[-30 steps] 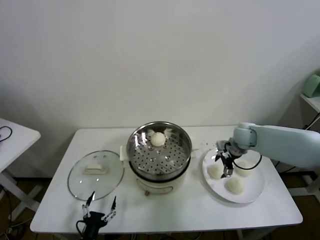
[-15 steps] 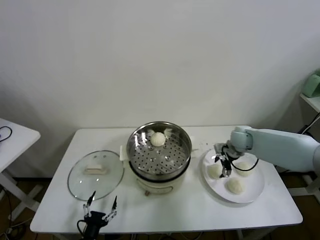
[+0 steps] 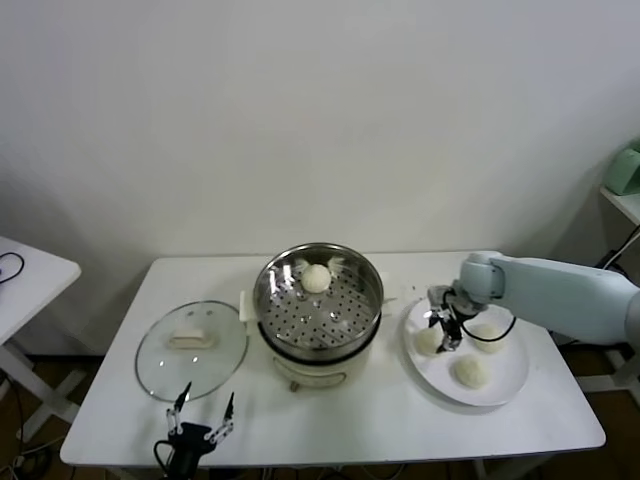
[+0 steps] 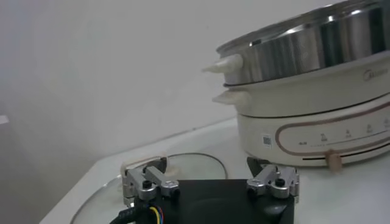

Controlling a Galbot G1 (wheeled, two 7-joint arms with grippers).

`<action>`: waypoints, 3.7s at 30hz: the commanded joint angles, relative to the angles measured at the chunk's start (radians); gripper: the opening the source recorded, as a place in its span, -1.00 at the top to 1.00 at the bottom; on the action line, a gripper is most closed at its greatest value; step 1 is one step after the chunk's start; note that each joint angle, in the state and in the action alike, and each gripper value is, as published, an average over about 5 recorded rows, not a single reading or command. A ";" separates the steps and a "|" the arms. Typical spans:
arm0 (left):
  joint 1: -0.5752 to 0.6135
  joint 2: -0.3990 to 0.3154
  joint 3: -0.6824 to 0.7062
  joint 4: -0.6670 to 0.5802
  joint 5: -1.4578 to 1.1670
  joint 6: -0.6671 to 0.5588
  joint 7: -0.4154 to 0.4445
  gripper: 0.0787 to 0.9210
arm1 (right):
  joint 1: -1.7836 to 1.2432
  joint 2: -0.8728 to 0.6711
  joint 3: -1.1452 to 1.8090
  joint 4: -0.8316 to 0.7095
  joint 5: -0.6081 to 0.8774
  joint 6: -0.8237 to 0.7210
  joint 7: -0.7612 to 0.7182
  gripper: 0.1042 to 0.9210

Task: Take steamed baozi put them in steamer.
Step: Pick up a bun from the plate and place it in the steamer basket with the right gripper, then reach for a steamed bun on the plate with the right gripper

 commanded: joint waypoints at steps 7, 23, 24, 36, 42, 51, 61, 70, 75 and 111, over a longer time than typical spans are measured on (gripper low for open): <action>0.008 0.003 -0.003 -0.020 0.000 0.004 0.001 -0.77 | 0.532 -0.048 -0.300 0.148 0.187 0.097 -0.167 -0.28; 0.000 -0.002 0.002 -0.019 -0.002 0.003 0.003 -0.77 | 0.809 0.241 -0.250 0.261 0.530 0.006 -0.160 -0.28; -0.001 -0.003 0.003 -0.019 -0.002 0.004 0.003 -0.77 | 0.785 0.264 -0.231 0.257 0.543 -0.014 -0.140 -0.28; -0.003 -0.002 0.004 -0.038 -0.004 0.010 0.009 -0.77 | 0.465 0.513 -0.100 0.089 0.573 -0.115 -0.023 -0.28; -0.003 -0.004 0.006 -0.040 -0.003 0.014 0.011 -0.77 | 0.347 0.582 -0.066 -0.017 0.520 -0.120 -0.013 -0.28; -0.004 -0.005 0.003 -0.031 -0.003 0.013 0.012 -0.77 | 0.241 0.657 -0.053 -0.111 0.458 -0.124 0.006 -0.28; -0.007 -0.004 0.003 -0.025 -0.004 0.010 0.012 -0.77 | 0.183 0.700 -0.030 -0.178 0.411 -0.125 0.015 -0.28; -0.006 -0.002 0.002 -0.021 -0.005 0.007 0.012 -0.77 | 0.171 0.705 -0.024 -0.196 0.370 -0.119 0.011 -0.30; -0.006 -0.002 0.002 -0.021 -0.004 0.007 0.013 -0.77 | 0.205 0.676 -0.022 -0.162 0.392 -0.105 -0.006 -0.46; -0.008 -0.006 0.007 -0.032 -0.003 0.009 0.014 -0.77 | 0.336 -0.273 -0.252 0.302 -0.040 0.036 -0.147 -0.76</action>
